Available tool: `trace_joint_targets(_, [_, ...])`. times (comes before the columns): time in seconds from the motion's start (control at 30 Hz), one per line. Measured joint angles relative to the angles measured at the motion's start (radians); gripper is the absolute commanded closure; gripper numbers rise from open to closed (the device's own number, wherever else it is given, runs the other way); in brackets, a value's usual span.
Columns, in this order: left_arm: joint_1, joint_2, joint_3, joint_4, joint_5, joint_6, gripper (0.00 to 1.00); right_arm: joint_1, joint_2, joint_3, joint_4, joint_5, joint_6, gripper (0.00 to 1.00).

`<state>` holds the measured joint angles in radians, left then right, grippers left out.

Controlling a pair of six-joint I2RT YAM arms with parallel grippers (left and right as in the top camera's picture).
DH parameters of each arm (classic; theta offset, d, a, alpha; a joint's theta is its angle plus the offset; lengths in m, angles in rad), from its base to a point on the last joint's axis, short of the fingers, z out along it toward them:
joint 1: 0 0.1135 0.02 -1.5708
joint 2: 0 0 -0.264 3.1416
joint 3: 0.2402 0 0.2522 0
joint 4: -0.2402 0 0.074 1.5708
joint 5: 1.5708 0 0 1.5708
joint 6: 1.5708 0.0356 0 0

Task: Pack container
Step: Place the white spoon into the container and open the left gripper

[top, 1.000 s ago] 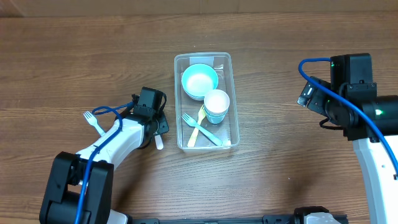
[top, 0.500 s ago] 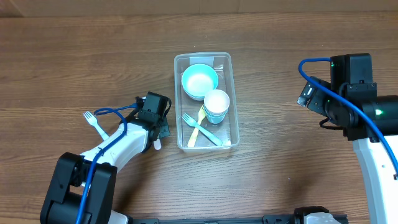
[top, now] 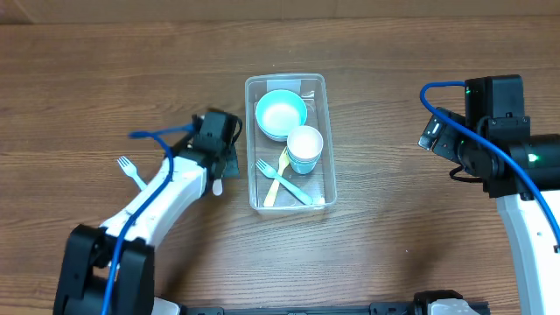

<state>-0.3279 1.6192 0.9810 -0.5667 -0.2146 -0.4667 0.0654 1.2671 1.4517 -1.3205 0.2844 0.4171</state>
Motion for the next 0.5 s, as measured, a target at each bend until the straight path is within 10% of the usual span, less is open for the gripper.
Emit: trace_joint_targets(0.5, [-0.253, -0.19, 0.224, -0.169, 0.172, -0.121, 0.81, 0.0, 0.0, 0.0, 0.0, 0.0, 0.0, 0.0])
